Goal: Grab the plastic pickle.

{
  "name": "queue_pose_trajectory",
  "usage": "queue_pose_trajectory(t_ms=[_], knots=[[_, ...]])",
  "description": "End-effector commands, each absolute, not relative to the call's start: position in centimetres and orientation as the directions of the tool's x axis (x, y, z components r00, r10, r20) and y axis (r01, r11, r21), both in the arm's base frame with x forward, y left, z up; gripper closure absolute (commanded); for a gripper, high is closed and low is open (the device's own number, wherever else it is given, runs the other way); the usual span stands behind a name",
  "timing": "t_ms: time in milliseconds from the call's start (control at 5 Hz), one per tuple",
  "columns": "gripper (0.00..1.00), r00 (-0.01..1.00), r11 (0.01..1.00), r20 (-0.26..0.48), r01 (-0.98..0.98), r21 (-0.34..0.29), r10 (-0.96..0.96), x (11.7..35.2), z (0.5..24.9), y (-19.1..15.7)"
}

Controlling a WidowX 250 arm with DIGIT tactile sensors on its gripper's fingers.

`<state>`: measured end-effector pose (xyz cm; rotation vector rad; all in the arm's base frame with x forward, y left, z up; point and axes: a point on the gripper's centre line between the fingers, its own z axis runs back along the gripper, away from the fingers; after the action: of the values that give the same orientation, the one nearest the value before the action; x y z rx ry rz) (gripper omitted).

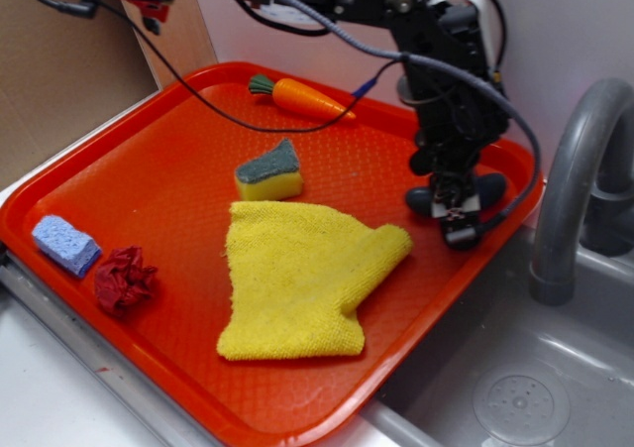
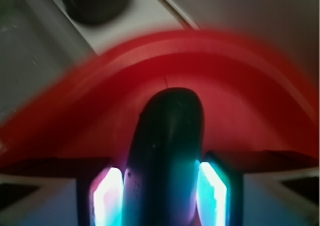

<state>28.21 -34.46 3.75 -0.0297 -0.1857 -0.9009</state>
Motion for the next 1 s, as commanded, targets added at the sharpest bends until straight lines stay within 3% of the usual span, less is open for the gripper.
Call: queue_pose_trajectory(t_ms=[0,400,600,800], knots=[[1.0,0.873,0.914,0.382,0.38,-0.141,-0.304,26.2,12.6,-25.3],[1.0,0.892,0.987,0.444,-0.015,-0.158,0.084,22.7,17.5,-16.1],[1.0,0.85,0.972,0.484,-0.118,-0.205,0.206,21.3,20.3,-14.4],[1.0,0.85,0.944,0.428,-0.213,-0.253,0.307,20.8,20.6,-14.5]])
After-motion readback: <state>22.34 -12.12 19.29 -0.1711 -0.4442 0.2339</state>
